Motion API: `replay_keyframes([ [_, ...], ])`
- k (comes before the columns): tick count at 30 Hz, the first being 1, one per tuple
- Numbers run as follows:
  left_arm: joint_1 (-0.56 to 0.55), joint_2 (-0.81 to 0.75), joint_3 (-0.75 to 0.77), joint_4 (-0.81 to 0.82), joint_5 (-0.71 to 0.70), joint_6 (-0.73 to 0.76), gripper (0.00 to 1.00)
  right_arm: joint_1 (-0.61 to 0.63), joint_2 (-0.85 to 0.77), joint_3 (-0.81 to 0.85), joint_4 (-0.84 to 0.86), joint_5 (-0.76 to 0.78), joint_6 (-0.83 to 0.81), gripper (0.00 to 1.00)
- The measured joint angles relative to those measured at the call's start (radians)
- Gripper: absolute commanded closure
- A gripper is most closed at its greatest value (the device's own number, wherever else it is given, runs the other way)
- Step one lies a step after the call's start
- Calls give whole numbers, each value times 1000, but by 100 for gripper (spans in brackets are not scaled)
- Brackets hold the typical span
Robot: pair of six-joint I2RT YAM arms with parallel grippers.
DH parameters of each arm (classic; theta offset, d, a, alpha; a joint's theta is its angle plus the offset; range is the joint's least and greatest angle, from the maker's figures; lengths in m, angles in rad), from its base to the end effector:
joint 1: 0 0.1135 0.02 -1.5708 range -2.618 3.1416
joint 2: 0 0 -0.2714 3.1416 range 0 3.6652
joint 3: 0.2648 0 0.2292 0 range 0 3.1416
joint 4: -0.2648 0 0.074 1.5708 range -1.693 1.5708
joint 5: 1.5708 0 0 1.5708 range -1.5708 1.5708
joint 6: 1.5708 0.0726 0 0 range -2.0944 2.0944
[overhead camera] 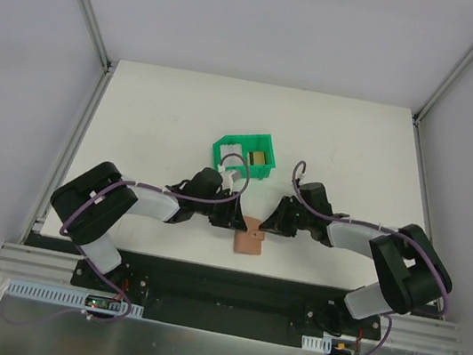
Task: Put the credit cards into the card holder
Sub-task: Open the card holder at the center of the board.
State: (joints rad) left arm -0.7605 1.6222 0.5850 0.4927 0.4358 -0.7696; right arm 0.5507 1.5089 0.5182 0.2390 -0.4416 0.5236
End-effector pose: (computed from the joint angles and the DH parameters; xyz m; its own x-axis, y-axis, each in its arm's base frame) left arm 0.2090 -0.2412 0.1522 -0.8864 -0.0274 -0.4622 0.3755 0.5414 -0.7523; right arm 0.2195 0.1712 0.1369 -0.8735 -0.0059 -0.4867 -0.3491 0.7044 0.6180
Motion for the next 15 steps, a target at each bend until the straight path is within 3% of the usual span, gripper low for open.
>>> replay_keyframes([
  [7, 0, -11, 45, -89, -16, 50, 99, 0, 2, -1, 9, -10, -10, 84],
  [15, -13, -26, 142, -262, -24, 226, 100, 14, -56, 0, -29, -42, -109, 66],
])
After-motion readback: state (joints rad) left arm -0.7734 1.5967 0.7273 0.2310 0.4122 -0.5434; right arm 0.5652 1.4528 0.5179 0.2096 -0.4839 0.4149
